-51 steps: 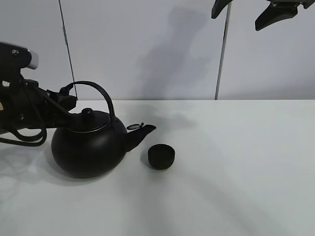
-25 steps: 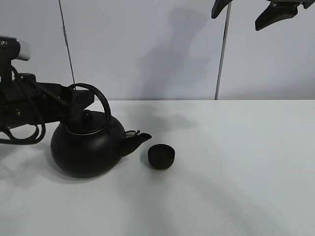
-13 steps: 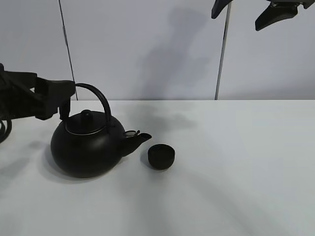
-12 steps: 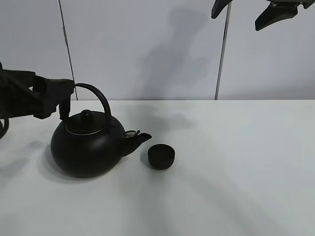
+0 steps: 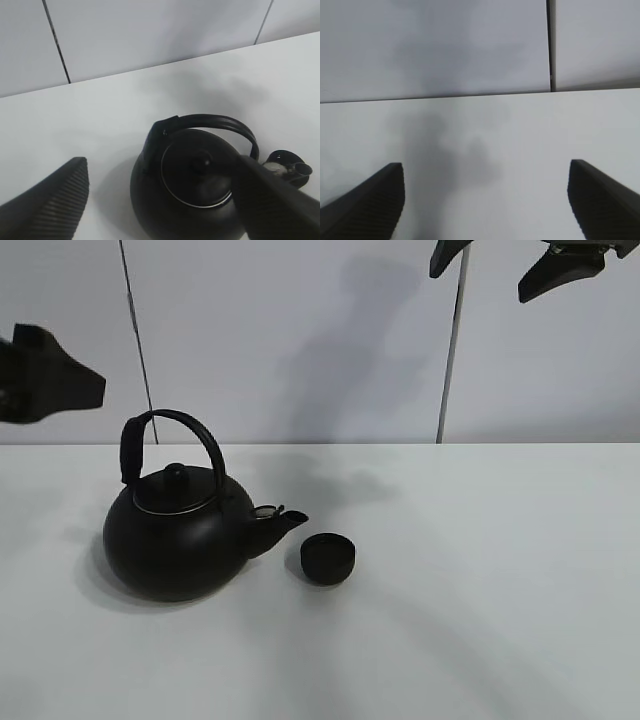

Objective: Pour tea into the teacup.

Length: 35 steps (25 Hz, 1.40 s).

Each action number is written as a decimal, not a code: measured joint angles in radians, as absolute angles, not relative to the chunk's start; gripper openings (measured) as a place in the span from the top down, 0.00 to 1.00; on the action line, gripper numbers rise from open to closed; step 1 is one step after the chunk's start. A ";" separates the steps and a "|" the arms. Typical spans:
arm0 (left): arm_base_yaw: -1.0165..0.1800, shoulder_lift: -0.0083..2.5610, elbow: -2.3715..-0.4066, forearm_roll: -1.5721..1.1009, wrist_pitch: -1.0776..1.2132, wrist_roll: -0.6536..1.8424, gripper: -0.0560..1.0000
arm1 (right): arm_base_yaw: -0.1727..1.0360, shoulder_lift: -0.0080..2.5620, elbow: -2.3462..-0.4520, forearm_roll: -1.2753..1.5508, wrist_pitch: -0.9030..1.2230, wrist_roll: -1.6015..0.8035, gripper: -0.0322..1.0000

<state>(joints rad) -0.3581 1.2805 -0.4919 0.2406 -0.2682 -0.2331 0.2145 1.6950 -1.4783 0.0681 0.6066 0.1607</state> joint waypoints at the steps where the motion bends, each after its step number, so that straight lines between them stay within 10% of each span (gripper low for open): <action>1: -0.358 1.265 -0.531 0.283 -0.171 -0.285 0.41 | 0.214 1.695 -1.478 0.068 0.607 0.161 0.37; 8: -0.418 1.260 -0.832 0.349 0.301 -0.413 0.41 | 0.214 1.695 -1.478 0.068 0.607 0.161 0.37; 20: -0.453 1.484 -1.277 -0.250 0.826 0.081 0.41 | 0.214 1.695 -1.478 0.068 0.571 0.161 0.37; 35: -0.453 1.732 -1.536 -0.299 1.050 0.058 0.37 | 0.214 1.695 -1.478 0.220 0.781 0.161 0.37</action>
